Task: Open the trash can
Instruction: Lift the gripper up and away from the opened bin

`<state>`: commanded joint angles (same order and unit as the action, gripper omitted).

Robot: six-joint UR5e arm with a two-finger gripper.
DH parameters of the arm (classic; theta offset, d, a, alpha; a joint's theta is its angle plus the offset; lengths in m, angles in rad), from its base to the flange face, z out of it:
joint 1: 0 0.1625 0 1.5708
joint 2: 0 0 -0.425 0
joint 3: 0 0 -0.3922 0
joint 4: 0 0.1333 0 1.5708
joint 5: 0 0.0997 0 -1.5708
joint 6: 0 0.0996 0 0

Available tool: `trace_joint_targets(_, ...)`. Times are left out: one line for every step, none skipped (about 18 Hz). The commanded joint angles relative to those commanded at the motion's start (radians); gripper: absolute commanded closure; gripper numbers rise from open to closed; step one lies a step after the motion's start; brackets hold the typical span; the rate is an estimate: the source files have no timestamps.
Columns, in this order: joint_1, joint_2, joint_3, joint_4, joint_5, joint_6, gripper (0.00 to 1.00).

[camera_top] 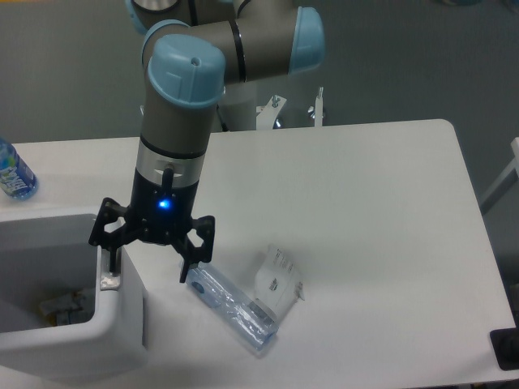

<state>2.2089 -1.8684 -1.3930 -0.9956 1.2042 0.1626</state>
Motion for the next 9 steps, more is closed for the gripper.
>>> trace_joint_targets(0.000,0.003,0.020,0.000,0.000,0.003,0.00)
trace_joint_targets(0.008,0.005,0.041,0.000,0.002,0.005,0.00)
trace_joint_targets(0.024,0.006,0.063,0.000,0.003,0.011,0.00)
trace_joint_targets(0.058,0.014,0.080,0.000,0.014,0.014,0.00)
trace_joint_targets(0.081,0.021,0.084,0.000,0.026,0.018,0.00)
trace_joint_targets(0.100,0.023,0.081,0.002,0.028,0.035,0.00)
trace_joint_targets(0.126,0.025,0.078,0.000,0.028,0.061,0.00)
trace_joint_targets(0.138,0.034,0.074,-0.002,0.029,0.081,0.00)
trace_joint_targets(0.141,0.040,0.072,-0.002,0.029,0.103,0.00)
